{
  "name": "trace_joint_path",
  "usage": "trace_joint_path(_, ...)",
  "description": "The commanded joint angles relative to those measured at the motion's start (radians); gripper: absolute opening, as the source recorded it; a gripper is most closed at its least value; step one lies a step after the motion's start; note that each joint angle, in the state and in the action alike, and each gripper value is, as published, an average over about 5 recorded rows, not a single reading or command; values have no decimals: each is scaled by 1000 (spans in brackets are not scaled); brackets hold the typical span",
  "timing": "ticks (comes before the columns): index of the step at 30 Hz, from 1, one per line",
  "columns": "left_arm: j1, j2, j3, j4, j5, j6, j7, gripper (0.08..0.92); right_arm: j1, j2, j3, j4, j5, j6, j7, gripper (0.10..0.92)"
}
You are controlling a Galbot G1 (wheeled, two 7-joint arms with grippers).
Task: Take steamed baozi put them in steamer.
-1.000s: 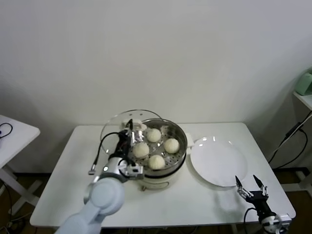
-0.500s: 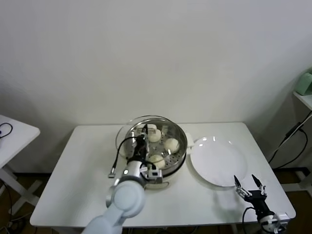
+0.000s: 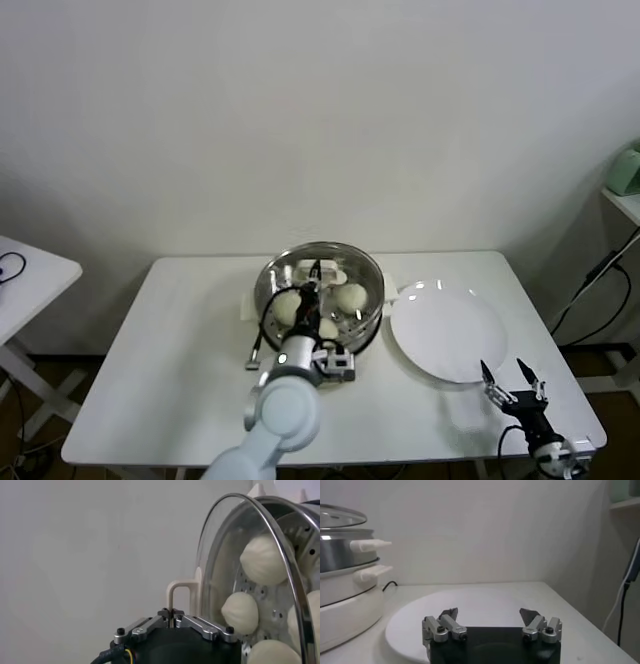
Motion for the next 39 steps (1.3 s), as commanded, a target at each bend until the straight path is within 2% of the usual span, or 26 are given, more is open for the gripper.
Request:
trace_joint_path(1, -3, -37, 2, 38, 27, -4, -17, 131, -4, -2, 1, 5, 5, 1, -3, 823)
trace_joint_path(19, 15, -33, -10, 61, 26, -11, -50, 131, -14, 2, 9, 8, 11, 8, -8, 823)
trace_joint_path(39, 22, -63, -23, 103, 50, -34, -115, 131, -15, 4, 11, 8, 14, 10, -11, 823)
